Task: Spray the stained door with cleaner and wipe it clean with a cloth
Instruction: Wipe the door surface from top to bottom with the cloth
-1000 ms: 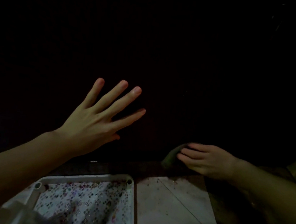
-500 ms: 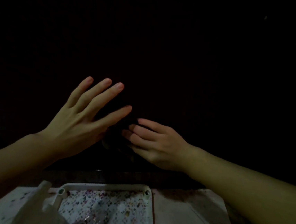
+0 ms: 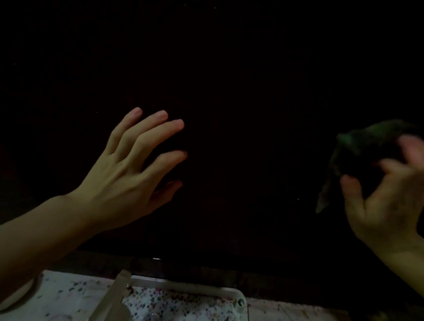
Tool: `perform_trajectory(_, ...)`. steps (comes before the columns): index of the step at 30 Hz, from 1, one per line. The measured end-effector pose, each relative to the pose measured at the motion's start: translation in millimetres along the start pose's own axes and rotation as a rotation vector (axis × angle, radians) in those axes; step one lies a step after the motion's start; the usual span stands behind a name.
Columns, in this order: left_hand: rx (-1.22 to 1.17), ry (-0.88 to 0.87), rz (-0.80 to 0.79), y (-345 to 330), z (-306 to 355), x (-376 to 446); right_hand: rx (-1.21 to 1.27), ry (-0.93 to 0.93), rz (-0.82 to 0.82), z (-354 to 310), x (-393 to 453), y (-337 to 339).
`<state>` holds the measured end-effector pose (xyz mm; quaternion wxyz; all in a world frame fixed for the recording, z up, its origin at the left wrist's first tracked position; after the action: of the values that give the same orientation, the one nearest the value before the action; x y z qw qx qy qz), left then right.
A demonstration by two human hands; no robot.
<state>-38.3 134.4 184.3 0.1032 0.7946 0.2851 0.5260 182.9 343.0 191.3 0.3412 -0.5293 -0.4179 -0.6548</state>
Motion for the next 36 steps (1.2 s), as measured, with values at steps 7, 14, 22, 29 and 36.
perform_trajectory(7, 0.015, 0.034, -0.017, -4, -1, 6, 0.186, 0.332, 0.001, -110, 9, -60)
perform_trajectory(14, 0.012, 0.001, -0.069, 0, 1, 8, 0.227, 0.739, -0.306, -128, -77, -69)
perform_trajectory(22, 0.004, -0.013, -0.126, -7, -2, -10, 0.197, 0.427, -0.017, -167, -3, -74)
perform_trajectory(29, 0.017, -0.139, -0.346, -29, 10, -39, 0.297, 0.594, -0.377, -210, -60, -99)
perform_trajectory(36, -0.042, -0.089, -0.368, -23, 7, -32, 0.288, 0.242, -0.479, -187, -37, -84)
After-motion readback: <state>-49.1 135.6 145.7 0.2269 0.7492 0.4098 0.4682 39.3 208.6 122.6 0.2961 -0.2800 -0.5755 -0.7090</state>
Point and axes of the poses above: each hand's wrist, its own x-axis towards the middle knuckle, its own y-axis out of the back of the hand, z = x × y, the point moved 9 cm from there along x, towards the middle knuckle, and after that the axes turned 4 degrees about z, right-handed, at the moved point
